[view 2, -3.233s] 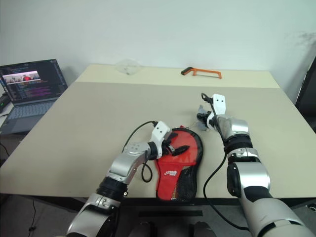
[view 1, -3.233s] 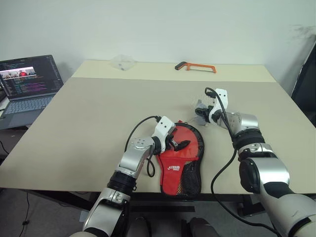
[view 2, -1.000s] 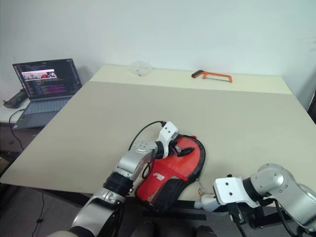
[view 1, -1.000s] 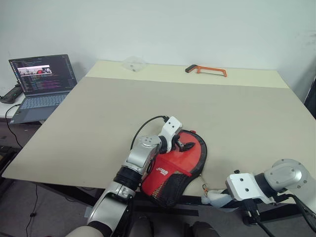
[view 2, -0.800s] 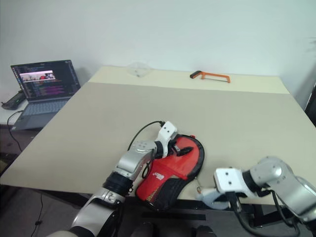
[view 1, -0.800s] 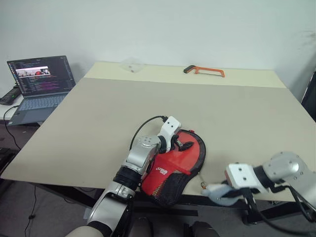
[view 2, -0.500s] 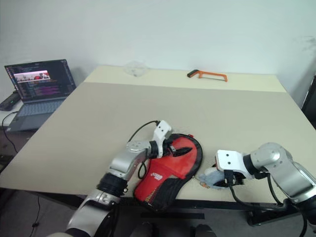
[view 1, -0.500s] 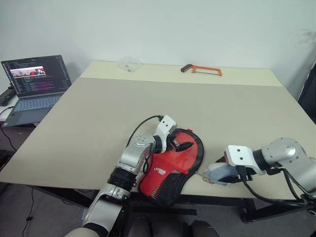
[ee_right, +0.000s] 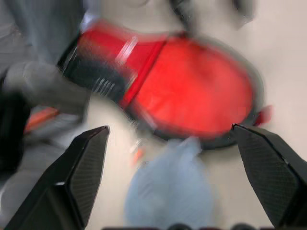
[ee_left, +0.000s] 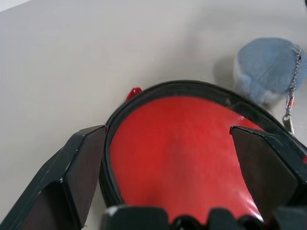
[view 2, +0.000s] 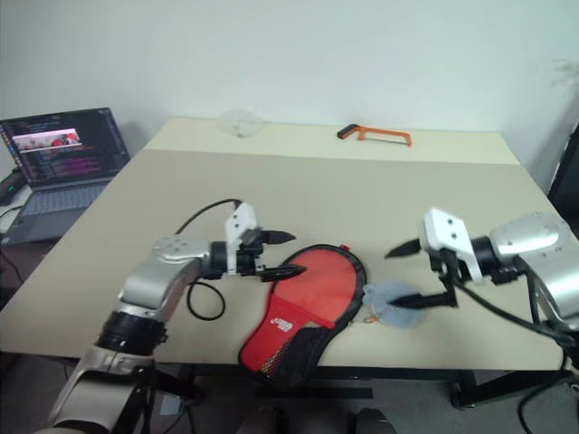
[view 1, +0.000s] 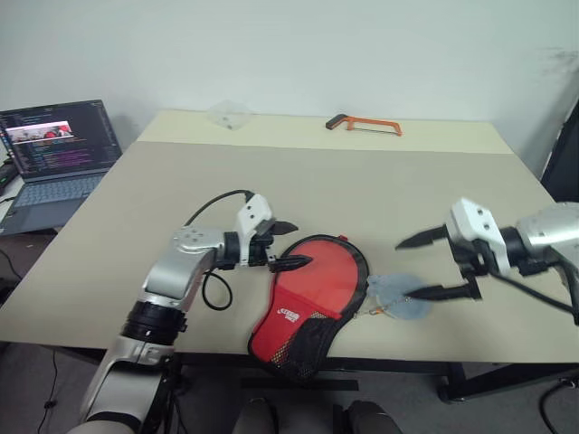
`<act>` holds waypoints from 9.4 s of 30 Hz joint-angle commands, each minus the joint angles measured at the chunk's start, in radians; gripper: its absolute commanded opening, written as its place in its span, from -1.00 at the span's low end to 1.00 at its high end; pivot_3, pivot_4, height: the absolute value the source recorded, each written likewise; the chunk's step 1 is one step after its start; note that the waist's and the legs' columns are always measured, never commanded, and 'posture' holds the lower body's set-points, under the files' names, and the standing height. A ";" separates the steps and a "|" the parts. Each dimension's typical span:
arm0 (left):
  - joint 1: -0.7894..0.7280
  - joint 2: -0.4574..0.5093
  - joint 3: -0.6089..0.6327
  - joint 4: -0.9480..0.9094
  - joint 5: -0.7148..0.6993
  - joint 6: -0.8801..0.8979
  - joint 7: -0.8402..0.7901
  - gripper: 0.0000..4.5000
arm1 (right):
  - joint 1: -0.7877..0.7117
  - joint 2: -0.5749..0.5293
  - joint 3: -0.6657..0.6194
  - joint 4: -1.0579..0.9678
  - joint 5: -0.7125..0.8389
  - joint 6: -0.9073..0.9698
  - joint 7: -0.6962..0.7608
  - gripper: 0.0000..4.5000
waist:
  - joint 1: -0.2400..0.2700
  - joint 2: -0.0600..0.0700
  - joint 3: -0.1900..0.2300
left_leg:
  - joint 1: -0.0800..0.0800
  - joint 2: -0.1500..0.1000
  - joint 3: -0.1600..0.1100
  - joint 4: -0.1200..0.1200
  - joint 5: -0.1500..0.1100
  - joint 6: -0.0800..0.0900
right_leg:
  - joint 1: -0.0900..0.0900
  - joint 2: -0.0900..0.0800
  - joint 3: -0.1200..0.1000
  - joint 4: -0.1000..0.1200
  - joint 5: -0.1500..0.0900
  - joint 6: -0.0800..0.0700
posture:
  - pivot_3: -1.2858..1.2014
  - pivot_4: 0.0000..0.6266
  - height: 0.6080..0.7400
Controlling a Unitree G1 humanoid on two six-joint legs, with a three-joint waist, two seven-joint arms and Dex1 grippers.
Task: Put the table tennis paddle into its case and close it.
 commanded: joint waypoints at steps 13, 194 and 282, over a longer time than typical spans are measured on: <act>0.118 0.219 0.133 -0.146 -0.112 0.045 -0.084 1.00 | -0.119 0.421 0.067 0.197 -0.127 0.586 -0.621 0.99 | 0.012 0.000 0.001 | -0.017 0.001 -0.001 -0.003 0.000 0.000 | -0.016 0.001 -0.001 0.001 0.002 -0.006 | 0.03 -0.52 1.00; -0.181 -0.337 -0.265 0.741 0.376 -0.401 0.140 1.00 | 0.512 -0.248 0.316 -0.378 -0.402 -0.108 -0.033 -0.69 | 0.010 -0.012 -0.018 | 0.004 0.000 -0.003 0.008 -0.010 -0.001 | 0.009 0.001 -0.002 -0.001 -0.009 0.002 | 0.03 -0.52 1.00; -0.004 0.087 0.010 0.048 0.002 -0.047 -0.226 1.00 | 0.363 -0.343 -0.096 -0.256 -0.195 -0.218 0.247 0.99 | 0.008 0.003 0.006 | 0.017 0.000 -0.011 0.009 -0.039 -0.013 | 0.026 0.001 -0.008 0.000 -0.035 -0.008 | 0.03 -0.52 1.00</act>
